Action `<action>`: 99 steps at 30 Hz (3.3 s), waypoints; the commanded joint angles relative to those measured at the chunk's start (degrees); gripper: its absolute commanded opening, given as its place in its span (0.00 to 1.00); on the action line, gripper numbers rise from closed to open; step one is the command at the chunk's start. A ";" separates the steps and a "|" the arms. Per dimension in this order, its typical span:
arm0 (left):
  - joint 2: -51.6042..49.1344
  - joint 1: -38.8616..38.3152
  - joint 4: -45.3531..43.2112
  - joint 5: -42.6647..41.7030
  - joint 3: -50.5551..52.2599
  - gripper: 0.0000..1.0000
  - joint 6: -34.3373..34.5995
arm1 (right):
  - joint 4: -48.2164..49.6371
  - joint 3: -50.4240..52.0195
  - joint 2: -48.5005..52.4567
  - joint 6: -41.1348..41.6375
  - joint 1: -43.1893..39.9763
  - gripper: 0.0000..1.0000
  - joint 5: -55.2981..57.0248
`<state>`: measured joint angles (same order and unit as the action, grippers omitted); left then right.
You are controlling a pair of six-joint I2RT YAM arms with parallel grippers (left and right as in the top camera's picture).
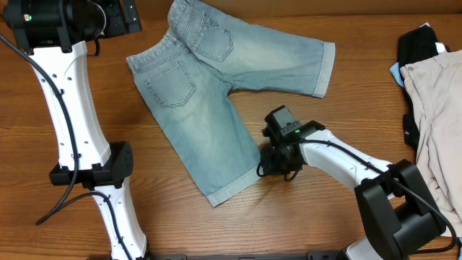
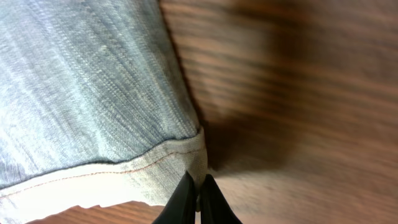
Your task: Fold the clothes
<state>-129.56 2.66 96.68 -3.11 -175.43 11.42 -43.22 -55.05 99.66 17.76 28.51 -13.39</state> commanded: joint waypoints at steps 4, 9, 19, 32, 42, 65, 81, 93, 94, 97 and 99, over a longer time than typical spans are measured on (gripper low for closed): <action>-0.57 -0.04 0.11 2.10 0.20 1.00 -1.27 | -7.37 0.17 -1.53 6.34 -9.09 0.04 0.26; -0.68 -0.04 0.11 2.12 0.22 1.00 -2.71 | -10.95 0.17 -2.58 6.32 -19.76 0.04 0.24; -5.29 -0.48 0.11 1.16 1.33 1.00 -3.26 | -13.35 -6.62 -2.58 1.40 -38.84 0.12 -2.45; -19.17 -9.11 -4.81 -9.49 3.06 1.00 -22.53 | -22.47 -30.21 -2.60 -7.54 -36.65 0.98 -9.14; -26.58 -15.06 -13.03 -9.49 3.26 1.00 -22.93 | -24.44 -30.21 -2.58 -7.58 -36.57 1.00 -1.14; -36.98 -15.21 -9.14 -2.08 3.76 1.00 -14.75 | -23.91 -30.21 -2.58 -7.82 -36.54 1.00 -0.13; -38.23 -13.53 0.17 12.52 8.31 1.00 -4.63 | -23.98 -30.14 -2.58 -7.78 -36.54 1.00 -0.15; -38.21 -9.07 0.17 8.74 9.18 1.00 -0.87 | -24.15 -30.14 -2.58 -7.80 -36.54 1.00 -0.13; -38.21 -8.04 0.17 8.33 9.18 1.00 -0.90 | -24.06 -30.14 -2.58 -7.78 -36.54 1.00 -0.13; -38.21 -5.53 0.17 7.39 9.18 1.00 -0.92 | -23.56 -30.14 -2.56 -7.78 -36.54 1.00 -0.13; -38.21 -4.02 0.17 6.75 9.18 1.00 -0.98 | -23.17 -30.14 -2.56 -7.78 -36.54 1.00 -0.13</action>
<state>-165.42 -7.38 97.03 2.79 -168.35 8.47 -66.96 -84.16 98.19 10.44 -7.84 -14.11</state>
